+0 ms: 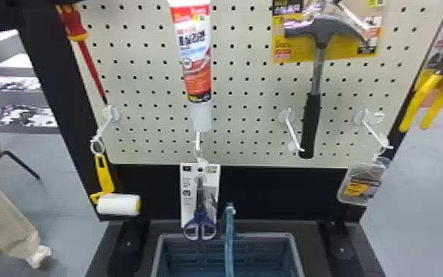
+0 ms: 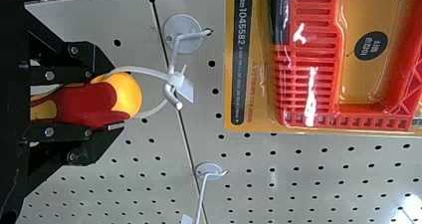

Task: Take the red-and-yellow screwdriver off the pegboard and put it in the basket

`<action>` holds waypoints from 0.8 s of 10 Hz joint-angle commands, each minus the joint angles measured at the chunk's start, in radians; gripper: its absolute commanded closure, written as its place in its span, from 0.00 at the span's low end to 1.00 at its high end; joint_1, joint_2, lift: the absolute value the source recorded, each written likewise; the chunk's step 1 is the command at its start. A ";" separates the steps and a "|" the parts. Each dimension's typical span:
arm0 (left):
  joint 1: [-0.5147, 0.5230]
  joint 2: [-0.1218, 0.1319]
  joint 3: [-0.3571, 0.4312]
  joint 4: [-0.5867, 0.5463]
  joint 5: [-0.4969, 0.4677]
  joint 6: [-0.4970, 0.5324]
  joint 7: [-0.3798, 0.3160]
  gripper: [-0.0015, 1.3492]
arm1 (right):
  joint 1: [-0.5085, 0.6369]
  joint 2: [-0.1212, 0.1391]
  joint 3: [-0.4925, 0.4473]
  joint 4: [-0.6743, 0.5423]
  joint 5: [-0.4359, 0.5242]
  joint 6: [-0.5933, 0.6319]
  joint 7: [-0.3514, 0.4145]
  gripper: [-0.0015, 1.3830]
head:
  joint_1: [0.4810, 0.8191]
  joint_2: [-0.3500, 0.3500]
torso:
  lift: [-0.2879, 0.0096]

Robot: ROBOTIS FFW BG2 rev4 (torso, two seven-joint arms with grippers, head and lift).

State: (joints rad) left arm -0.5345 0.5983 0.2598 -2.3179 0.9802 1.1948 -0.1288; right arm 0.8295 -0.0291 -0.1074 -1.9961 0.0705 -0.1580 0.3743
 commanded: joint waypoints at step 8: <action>0.005 -0.002 0.004 0.000 0.000 -0.004 0.000 0.80 | 0.000 0.000 0.000 -0.001 0.000 0.000 0.000 0.36 | 0.20 0.50 | 0.63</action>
State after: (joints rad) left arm -0.5280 0.5969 0.2640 -2.3182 0.9814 1.1908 -0.1288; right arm 0.8295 -0.0291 -0.1074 -1.9958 0.0705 -0.1580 0.3743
